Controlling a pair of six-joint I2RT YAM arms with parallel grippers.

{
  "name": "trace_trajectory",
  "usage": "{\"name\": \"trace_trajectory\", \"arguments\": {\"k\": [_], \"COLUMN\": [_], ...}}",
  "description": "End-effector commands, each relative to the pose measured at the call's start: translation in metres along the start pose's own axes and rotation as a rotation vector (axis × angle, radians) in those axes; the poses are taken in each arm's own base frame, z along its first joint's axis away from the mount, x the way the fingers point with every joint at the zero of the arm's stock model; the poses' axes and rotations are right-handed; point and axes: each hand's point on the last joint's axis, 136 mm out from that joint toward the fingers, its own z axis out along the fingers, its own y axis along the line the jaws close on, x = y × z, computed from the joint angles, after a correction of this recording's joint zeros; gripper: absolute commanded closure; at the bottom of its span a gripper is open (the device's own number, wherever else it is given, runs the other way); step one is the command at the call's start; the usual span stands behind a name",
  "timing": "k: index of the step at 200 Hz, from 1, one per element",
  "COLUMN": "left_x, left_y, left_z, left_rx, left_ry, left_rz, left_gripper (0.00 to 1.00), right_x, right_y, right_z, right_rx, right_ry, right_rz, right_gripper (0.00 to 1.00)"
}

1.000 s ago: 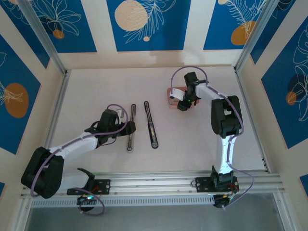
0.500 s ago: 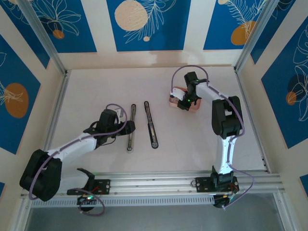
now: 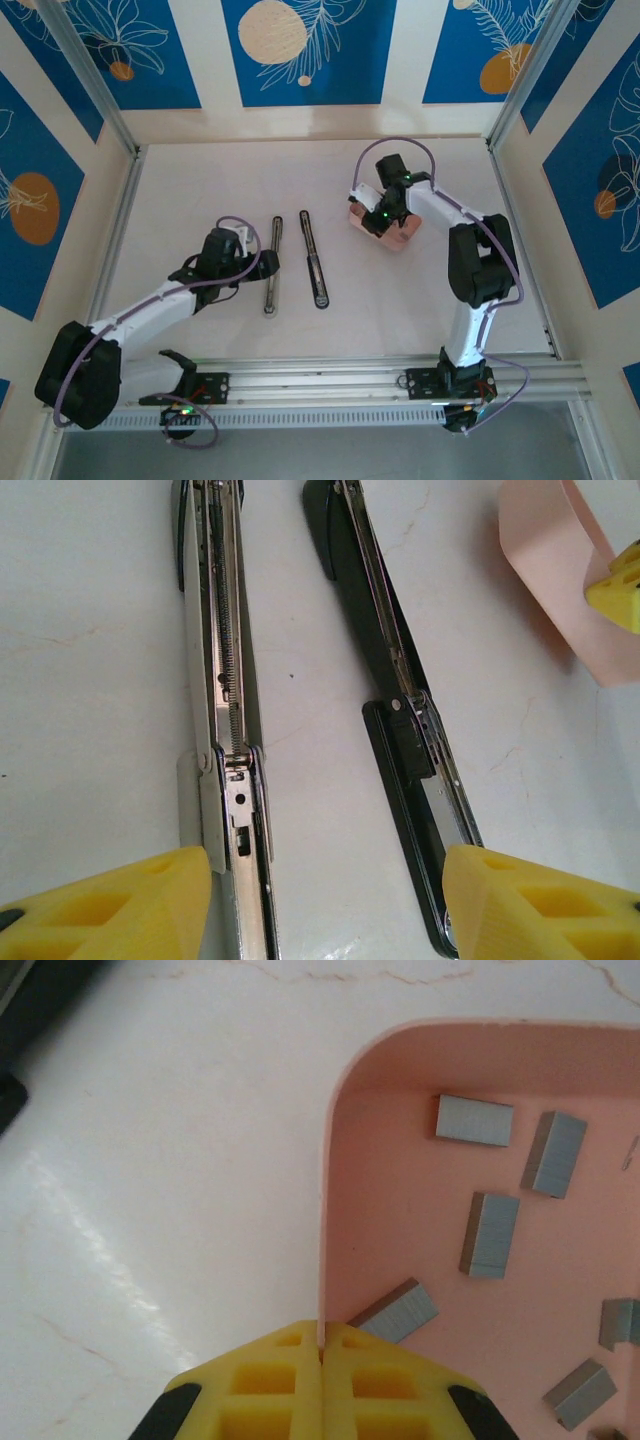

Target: Load the staples into the stapler

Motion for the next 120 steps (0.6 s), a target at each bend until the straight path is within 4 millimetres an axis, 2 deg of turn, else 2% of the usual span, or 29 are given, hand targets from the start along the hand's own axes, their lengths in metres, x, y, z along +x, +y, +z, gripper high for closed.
{"name": "trace_trajectory", "arguments": {"k": [1, 66, 120], "left_x": [-0.003, -0.004, -0.005], "left_y": [0.005, 0.001, 0.001], "left_z": [-0.006, -0.013, -0.019], "left_rx": [-0.016, 0.001, 0.004], "left_ry": [-0.021, -0.037, -0.056], "left_rz": [0.004, 0.006, 0.012], "left_gripper": [0.38, 0.38, 0.38], "right_x": [-0.003, 0.022, 0.031], "right_y": [0.016, 0.053, 0.06], "right_z": [-0.011, 0.005, 0.007], "right_rx": [0.009, 0.101, 0.173], "right_ry": [-0.012, 0.152, 0.179], "right_rz": [0.175, 0.496, 0.682], "right_gripper": [1.0, 1.0, 1.0]}}
